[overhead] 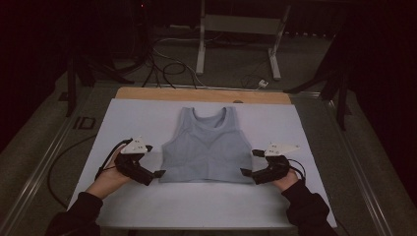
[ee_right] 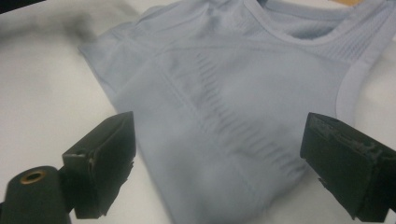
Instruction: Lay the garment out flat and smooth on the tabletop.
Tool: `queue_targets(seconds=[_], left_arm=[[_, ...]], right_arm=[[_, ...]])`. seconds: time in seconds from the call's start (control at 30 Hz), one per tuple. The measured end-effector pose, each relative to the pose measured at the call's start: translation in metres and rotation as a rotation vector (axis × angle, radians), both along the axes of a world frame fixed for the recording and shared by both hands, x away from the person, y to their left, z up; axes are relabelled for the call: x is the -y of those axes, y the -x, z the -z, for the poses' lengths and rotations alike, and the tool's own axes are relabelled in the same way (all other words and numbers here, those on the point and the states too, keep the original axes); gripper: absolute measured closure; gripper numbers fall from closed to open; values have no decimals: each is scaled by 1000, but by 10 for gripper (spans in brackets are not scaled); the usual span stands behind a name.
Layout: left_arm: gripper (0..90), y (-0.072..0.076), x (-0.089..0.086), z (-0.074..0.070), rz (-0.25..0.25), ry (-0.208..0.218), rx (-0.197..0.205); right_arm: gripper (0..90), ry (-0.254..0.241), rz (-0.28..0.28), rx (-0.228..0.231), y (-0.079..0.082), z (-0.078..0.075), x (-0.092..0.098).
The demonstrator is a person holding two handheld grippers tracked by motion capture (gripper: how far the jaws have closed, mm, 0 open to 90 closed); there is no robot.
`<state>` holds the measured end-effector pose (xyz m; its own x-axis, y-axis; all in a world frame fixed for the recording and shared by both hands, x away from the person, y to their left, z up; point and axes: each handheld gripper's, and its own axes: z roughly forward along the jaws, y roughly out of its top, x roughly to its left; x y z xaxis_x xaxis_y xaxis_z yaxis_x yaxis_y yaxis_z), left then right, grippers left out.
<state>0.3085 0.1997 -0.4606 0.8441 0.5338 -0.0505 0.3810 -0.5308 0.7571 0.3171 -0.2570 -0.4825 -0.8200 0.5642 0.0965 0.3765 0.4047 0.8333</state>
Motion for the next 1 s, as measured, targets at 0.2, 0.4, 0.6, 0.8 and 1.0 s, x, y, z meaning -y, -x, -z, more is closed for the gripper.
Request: queue_targets(seconds=[0.2,0.4,0.6,0.8,1.0], left_arm=[[0,14,-14,9,-15,6,-6],[0,25,-28,19,-54,28,-15],[1,38,-42,28,-101,19,-2],[1,48,-59,32,-156,17,3],[1,50,-65,32,-177,19,12]], right_arm=[[105,0,19,-1,16,6,11],[102,22,48,16,32,12,22],[102,46,72,7,45,18,30],[102,87,88,-2,56,25,36],[102,80,100,-3,57,27,38]])
